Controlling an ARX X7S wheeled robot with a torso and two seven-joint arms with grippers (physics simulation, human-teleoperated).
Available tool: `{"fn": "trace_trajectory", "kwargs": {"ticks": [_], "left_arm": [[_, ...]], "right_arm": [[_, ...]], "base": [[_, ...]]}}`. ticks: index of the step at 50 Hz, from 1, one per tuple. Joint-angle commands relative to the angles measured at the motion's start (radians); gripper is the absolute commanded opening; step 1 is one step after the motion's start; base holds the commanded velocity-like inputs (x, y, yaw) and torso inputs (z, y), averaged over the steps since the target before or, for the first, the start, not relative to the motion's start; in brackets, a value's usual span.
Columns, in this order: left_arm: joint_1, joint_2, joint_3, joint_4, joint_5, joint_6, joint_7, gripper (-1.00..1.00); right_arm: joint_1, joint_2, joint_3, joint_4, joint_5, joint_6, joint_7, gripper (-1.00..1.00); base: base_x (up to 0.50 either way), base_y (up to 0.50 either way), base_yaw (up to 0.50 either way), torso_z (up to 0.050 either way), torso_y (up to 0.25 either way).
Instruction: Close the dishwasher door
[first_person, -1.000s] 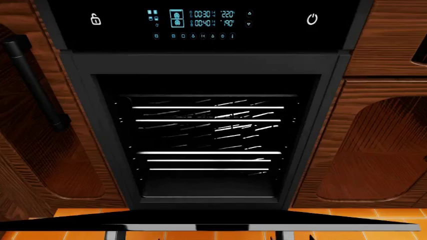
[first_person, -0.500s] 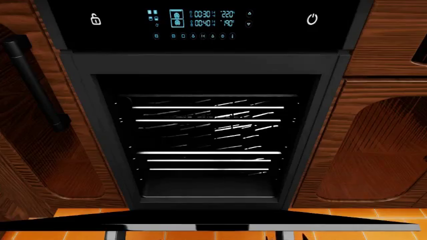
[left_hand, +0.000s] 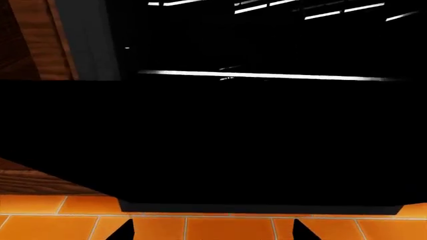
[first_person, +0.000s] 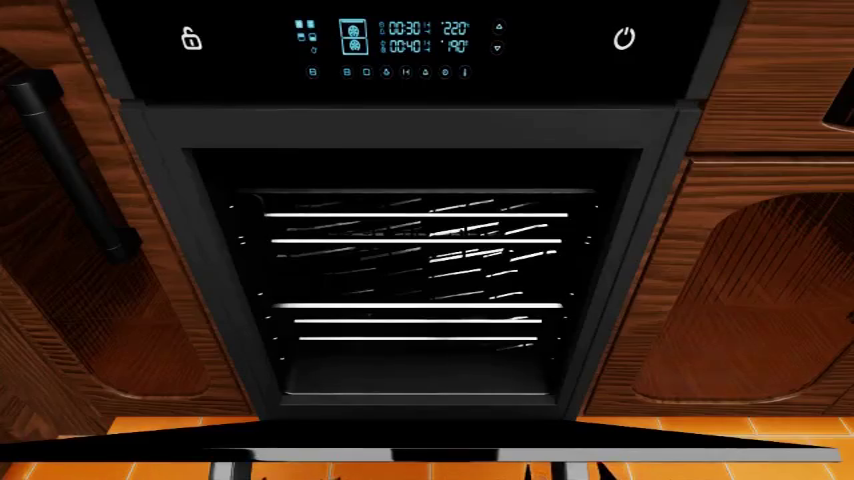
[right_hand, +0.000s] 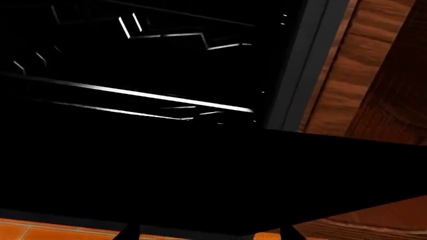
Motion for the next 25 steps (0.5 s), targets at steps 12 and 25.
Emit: {"fn": "trace_trajectory", "kwargs": {"ticks": [12,25], "left_arm": [[-0.009,-0.001,0.007,-0.007,-0.008,-0.008,0.001,1.0],[-0.085,0.042,0.006,-0.163,-0.029,0.0,0.043,1.0]], "right_arm": [[0.009,0.001,-0.003,0.004,0.018,0.005,-0.006,1.0],[0.062,-0.021,-0.009,0.071,0.038,0.057,-0.021,1.0]], "base": [[0.0,0.0,0.0,0.0,0.0],[0.0,0.0,0.0,0.0,0.0]]}}
